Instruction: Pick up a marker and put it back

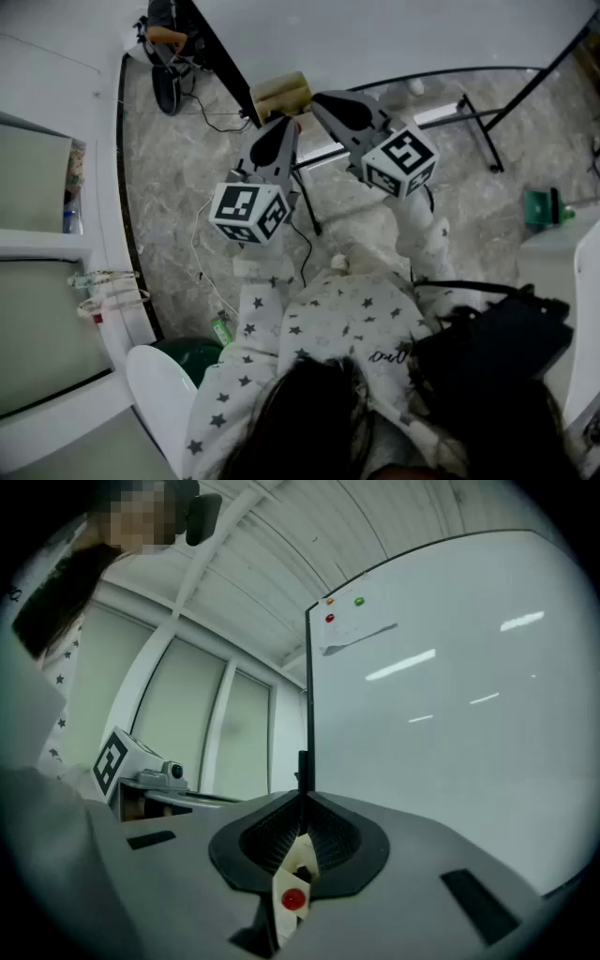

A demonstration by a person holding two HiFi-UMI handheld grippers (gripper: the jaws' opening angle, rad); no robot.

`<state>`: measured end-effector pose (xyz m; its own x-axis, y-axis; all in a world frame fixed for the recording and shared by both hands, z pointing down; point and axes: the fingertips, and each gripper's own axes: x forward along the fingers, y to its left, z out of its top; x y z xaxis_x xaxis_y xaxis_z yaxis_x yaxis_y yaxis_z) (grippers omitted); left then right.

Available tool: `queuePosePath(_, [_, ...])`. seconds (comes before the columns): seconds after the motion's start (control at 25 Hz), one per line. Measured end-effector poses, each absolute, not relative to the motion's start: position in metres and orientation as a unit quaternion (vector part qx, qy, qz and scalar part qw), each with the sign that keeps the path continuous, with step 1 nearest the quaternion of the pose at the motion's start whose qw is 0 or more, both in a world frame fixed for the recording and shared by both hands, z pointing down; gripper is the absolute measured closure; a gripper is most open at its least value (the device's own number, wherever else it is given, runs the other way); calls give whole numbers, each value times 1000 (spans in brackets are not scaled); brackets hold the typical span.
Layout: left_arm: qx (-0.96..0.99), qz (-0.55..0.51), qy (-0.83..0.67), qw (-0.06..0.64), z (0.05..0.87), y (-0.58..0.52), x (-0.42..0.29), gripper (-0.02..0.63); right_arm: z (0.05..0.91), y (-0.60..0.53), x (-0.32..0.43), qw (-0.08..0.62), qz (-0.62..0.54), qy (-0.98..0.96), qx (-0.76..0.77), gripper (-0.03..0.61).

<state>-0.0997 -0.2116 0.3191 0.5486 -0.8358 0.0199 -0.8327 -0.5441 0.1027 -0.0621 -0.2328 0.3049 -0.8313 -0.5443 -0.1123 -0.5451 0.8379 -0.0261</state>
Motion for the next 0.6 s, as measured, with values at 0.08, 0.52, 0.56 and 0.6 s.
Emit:
queuePosePath(0.08, [875, -18, -482, 47, 318, -214, -106, 614, 307, -237, -61, 62, 6, 954, -292, 561])
queuePosePath(0.52, [872, -12, -486, 52, 323, -210, -111, 614, 350, -240, -70, 54, -43, 954, -292, 396])
queuePosePath(0.56, [873, -11, -485, 52, 324, -208, -110, 614, 350, -238, -72, 56, -43, 954, -291, 396])
queuePosePath(0.6, [873, -9, -484, 53, 325, -206, -110, 614, 349, -237, -74, 57, -41, 955, -289, 396])
